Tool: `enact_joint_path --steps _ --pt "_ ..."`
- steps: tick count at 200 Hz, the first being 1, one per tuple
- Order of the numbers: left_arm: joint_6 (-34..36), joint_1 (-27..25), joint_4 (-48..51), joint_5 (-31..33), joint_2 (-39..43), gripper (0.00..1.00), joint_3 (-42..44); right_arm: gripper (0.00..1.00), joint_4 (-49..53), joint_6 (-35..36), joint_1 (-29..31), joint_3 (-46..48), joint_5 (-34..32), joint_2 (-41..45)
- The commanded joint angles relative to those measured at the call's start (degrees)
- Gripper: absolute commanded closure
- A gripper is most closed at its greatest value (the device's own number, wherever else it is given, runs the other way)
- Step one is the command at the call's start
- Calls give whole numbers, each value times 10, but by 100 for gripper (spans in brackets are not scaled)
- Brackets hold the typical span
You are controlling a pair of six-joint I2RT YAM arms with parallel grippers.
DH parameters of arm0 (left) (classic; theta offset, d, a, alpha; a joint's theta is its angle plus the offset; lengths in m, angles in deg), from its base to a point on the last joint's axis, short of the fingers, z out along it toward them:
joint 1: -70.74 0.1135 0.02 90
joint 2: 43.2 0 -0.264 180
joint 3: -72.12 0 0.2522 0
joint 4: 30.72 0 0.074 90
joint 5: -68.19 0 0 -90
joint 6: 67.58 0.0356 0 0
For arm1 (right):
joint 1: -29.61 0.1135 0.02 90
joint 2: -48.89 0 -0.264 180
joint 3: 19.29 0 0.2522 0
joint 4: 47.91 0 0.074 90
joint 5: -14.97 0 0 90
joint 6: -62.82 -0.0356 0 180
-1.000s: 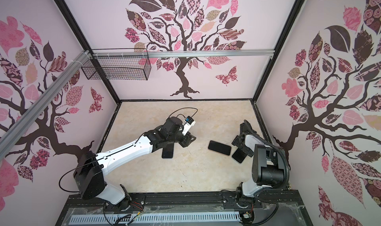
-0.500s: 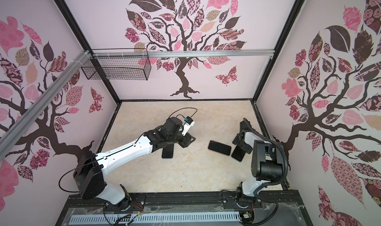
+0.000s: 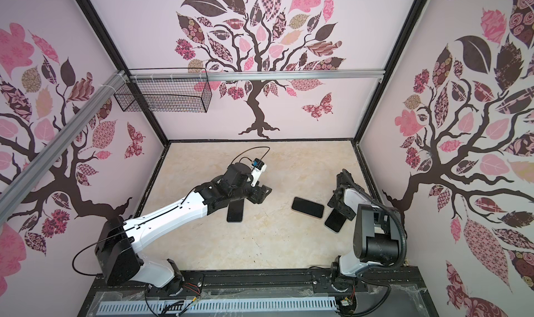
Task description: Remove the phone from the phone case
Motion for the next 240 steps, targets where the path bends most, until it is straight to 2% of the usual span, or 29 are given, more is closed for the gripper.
enact_joint_path --steps 1,15,53,75,104,135,169,207,240 --pt "-4 5 -34 37 26 11 21 52 39 -7 -2 10 29 67" --pt "-11 7 -36 33 26 2 23 54 40 -9 0 26 72 103" --pt "-46 10 -42 -5 26 2 25 60 33 -38 26 71 152 211" --pt "-94 10 -36 -25 31 2 33 63 12 -85 81 90 185 244" --pt "-118 -3 2 -67 25 3 36 66 -50 -155 151 113 237 246" --pt "-174 -11 -93 -113 72 7 155 68 -95 -198 220 111 239 218" --pt "-231 -22 -203 -169 74 19 260 69 -134 -218 230 121 273 202" --pt "-269 -74 -274 -172 25 24 290 70 -150 -232 230 135 304 222" --pt "-304 -80 -366 -218 -40 28 299 70 -172 -245 230 156 329 228"
